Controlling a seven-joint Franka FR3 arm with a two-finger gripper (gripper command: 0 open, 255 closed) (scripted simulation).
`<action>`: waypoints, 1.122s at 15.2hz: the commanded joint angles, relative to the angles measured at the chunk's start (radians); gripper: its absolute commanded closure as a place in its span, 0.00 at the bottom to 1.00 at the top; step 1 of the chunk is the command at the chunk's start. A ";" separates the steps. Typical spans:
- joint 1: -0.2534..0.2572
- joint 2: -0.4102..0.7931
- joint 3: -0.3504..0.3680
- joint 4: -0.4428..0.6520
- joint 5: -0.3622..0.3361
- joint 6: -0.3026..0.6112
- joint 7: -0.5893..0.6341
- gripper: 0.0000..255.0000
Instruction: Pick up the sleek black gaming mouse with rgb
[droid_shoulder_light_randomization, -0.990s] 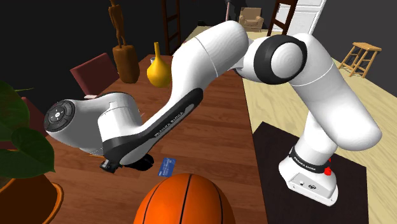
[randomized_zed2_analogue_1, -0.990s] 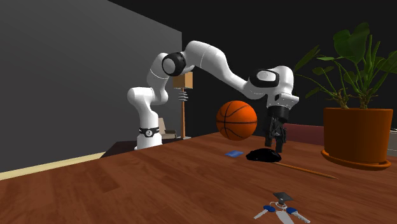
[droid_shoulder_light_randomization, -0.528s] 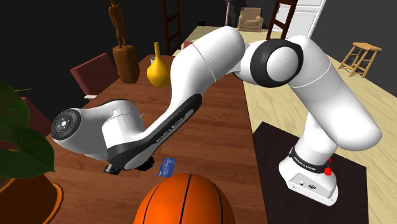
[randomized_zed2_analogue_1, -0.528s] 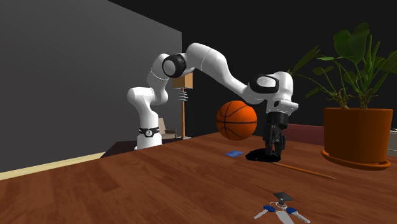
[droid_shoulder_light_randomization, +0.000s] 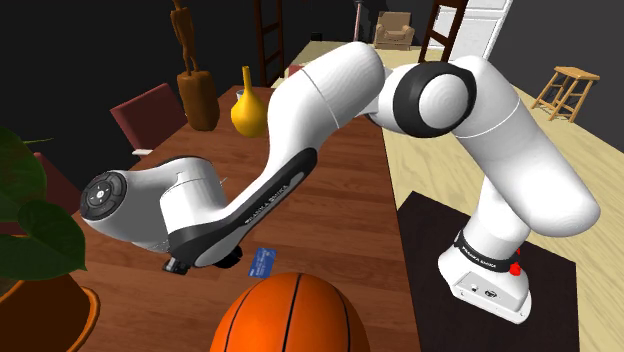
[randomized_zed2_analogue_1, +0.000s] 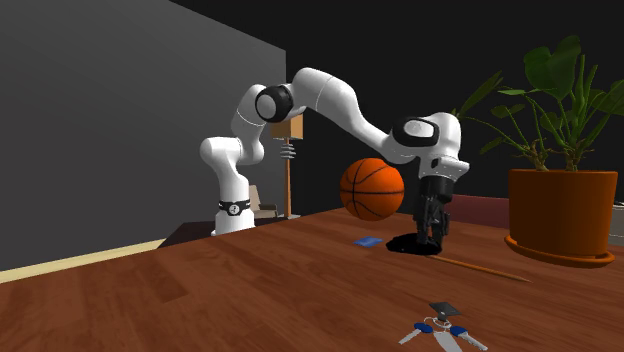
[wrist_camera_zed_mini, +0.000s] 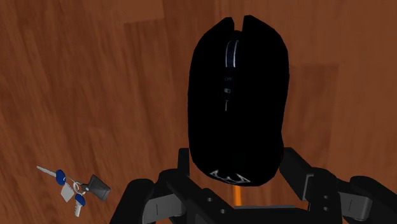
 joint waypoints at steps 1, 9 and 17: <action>0.001 -0.003 0.002 0.007 0.003 -0.009 -0.006 1.00; -0.005 -0.057 0.020 0.021 0.029 -0.066 -0.040 1.00; -0.006 -0.092 0.032 0.043 0.048 -0.115 -0.069 1.00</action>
